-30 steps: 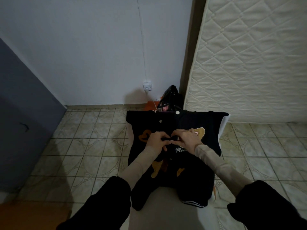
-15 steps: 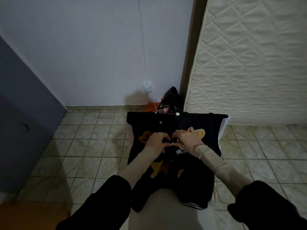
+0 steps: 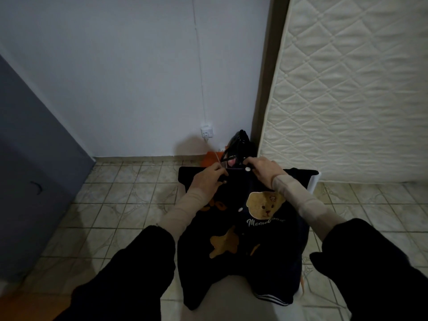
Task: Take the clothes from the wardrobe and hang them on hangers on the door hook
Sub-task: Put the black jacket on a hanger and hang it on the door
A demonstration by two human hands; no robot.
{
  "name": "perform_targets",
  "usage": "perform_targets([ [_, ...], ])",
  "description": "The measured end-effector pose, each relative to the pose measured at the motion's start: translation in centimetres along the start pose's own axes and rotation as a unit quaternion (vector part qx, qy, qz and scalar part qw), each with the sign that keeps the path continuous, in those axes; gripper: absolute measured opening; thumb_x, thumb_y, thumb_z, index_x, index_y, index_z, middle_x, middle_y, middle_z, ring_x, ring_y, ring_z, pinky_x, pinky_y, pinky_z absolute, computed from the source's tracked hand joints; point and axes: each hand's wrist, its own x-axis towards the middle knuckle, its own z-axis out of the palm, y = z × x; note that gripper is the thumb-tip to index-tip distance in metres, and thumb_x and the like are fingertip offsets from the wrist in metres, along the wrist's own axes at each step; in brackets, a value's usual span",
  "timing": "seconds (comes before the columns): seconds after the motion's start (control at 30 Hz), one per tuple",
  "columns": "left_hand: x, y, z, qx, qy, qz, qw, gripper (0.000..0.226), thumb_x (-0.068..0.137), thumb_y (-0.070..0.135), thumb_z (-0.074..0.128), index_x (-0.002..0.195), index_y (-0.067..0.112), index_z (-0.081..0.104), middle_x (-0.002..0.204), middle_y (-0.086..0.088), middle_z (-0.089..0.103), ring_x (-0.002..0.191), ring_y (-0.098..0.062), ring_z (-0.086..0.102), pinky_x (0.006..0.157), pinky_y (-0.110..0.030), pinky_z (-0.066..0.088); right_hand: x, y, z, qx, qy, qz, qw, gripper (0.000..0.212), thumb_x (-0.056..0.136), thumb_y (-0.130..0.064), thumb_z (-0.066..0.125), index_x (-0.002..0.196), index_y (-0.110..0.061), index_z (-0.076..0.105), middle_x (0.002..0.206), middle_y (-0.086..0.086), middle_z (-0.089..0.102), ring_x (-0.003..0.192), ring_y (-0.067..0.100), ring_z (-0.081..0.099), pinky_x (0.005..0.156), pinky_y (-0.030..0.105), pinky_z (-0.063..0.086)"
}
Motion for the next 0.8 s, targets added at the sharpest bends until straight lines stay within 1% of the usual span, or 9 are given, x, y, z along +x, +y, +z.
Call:
perform_targets([
  [0.07,0.2,-0.1,0.0,0.015,-0.004,0.015,1.000,0.027,0.088,0.013,0.056,0.115,0.013,0.057,0.123,-0.001,0.050,0.108,-0.021,0.055,0.084,-0.032,0.046,0.3,0.4,0.1,0.021,-0.032,0.001,0.999,0.045,0.089,-0.003,0.044,0.131,-0.020,0.046,0.130,0.014,0.052,0.119,0.031,0.049,0.100,0.042,0.040],
  [0.13,0.6,-0.2,-0.1,0.074,-0.009,0.038,0.996,0.029,0.089,0.014,0.053,0.119,0.014,0.053,0.127,-0.002,0.048,0.113,-0.020,0.051,0.082,-0.030,0.045,0.5,0.6,0.0,0.027,-0.023,-0.004,0.999,0.046,0.088,0.000,0.048,0.130,-0.016,0.048,0.127,0.014,0.052,0.120,0.030,0.047,0.101,0.041,0.039],
  [0.2,0.9,-0.3,-0.1,0.148,-0.019,0.065,0.987,0.032,0.090,0.012,0.050,0.122,0.013,0.048,0.132,-0.003,0.045,0.118,-0.020,0.046,0.082,-0.029,0.044,0.6,0.5,-0.4,0.024,-0.015,-0.008,1.000,0.042,0.087,0.001,0.053,0.127,-0.011,0.051,0.123,0.015,0.052,0.118,0.029,0.046,0.100,0.036,0.037],
  [0.3,1.6,-0.5,-0.3,0.209,-0.048,0.100,0.972,0.032,0.090,0.012,0.049,0.122,0.011,0.046,0.131,-0.005,0.044,0.118,-0.022,0.043,0.081,-0.032,0.043,0.6,0.7,-1.1,0.034,-0.013,-0.002,0.999,0.028,0.083,-0.002,0.060,0.111,0.000,0.058,0.115,0.018,0.056,0.110,0.029,0.052,0.090,0.031,0.037],
  [0.37,2.2,-0.4,-0.8,0.165,-0.057,0.084,0.981,0.028,0.088,0.013,0.053,0.116,0.010,0.050,0.124,-0.005,0.049,0.114,-0.023,0.046,0.080,-0.033,0.042,0.2,1.2,-1.6,0.067,-0.006,0.002,0.998,0.022,0.080,0.001,0.064,0.101,0.005,0.060,0.107,0.020,0.062,0.099,0.029,0.057,0.082,0.026,0.038],
  [0.5,3.4,-0.3,-1.9,-0.020,-0.057,-0.001,0.998,0.017,0.084,0.010,0.061,0.100,0.004,0.059,0.110,-0.013,0.060,0.104,-0.027,0.055,0.081,-0.028,0.039,-0.9,2.3,-2.0,0.113,0.013,-0.001,0.993,0.018,0.074,0.005,0.069,0.089,0.009,0.063,0.089,0.022,0.066,0.080,0.026,0.059,0.065,0.018,0.035],
  [0.6,4.0,-0.1,-2.4,-0.105,-0.037,-0.032,0.993,0.021,0.080,0.010,0.068,0.100,0.002,0.066,0.104,-0.016,0.065,0.096,-0.027,0.059,0.077,-0.022,0.038,-1.9,2.5,-2.6,0.152,0.022,-0.008,0.988,0.016,0.071,0.007,0.072,0.084,0.010,0.064,0.068,0.004,0.057,0.065,0.015,0.054,0.058,0.008,0.037],
  [0.7,3.7,0.5,-3.1,-0.176,-0.049,-0.029,0.983,0.020,0.075,0.010,0.074,0.094,0.002,0.070,0.089,-0.014,0.065,0.071,-0.011,0.051,0.059,-0.011,0.032,-2.9,2.3,-3.2,0.197,0.018,-0.018,0.980,0.018,0.067,0.003,0.077,0.080,0.008,0.066,0.059,-0.009,0.052,0.051,-0.003,0.052,0.055,0.004,0.039],
  [0.8,2.7,0.9,-2.9,-0.206,-0.079,-0.030,0.975,0.019,0.074,0.011,0.075,0.092,0.004,0.071,0.075,0.001,0.056,0.061,0.002,0.043,0.056,-0.003,0.035,-3.4,2.1,-2.5,0.206,-0.019,-0.027,0.978,0.018,0.066,-0.001,0.079,0.080,0.002,0.068,0.059,-0.008,0.056,0.051,-0.011,0.054,0.056,0.003,0.040],
])
